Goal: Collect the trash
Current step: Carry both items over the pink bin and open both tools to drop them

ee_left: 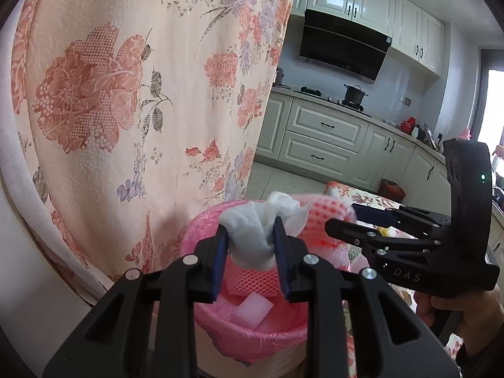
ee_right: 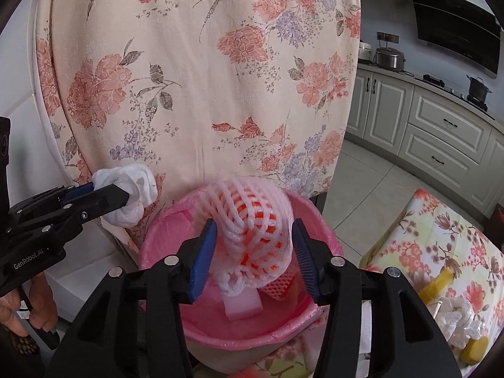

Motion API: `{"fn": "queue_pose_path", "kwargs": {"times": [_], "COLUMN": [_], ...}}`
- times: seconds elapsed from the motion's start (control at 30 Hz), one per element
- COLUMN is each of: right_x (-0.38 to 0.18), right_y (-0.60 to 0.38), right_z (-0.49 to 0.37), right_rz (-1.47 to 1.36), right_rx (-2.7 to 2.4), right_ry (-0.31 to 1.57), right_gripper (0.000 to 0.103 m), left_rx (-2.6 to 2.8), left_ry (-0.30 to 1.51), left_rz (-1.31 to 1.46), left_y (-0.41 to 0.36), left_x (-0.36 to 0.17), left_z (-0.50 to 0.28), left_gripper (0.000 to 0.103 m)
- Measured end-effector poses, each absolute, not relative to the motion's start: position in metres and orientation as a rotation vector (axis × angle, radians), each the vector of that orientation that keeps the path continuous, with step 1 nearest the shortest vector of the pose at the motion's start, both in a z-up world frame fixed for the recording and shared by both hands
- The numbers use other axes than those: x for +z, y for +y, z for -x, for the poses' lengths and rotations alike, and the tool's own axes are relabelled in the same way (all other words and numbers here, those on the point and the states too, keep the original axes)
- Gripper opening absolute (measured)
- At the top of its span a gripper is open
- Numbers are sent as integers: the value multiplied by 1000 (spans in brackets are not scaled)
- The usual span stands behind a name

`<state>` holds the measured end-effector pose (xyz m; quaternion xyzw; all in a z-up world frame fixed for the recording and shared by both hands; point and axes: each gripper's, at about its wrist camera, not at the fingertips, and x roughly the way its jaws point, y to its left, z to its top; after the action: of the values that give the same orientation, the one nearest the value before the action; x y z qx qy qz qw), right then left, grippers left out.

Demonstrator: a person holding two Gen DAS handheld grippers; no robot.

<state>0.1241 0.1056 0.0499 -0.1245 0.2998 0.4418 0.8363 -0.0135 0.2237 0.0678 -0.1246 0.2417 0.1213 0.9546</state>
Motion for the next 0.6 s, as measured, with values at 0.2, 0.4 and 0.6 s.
{"fn": "queue_pose_path", "kwargs": {"times": [0.2,0.4,0.6], "right_x": [46,46,49], "right_y": [98,83,70], "right_z": [-131,-136,-139], "right_rz": [253,244,232], "right_rx": [910,871,848], "right_ry": [644,642,635], "right_gripper": [49,59,66], "left_rx": [237,232,222], "left_ry": [496,502,506], "left_rz": [251,249,241], "left_y": [221,217,213], "left_x": [67,65,65], "left_z": [10,7,1], "left_gripper": [27,27,30]}}
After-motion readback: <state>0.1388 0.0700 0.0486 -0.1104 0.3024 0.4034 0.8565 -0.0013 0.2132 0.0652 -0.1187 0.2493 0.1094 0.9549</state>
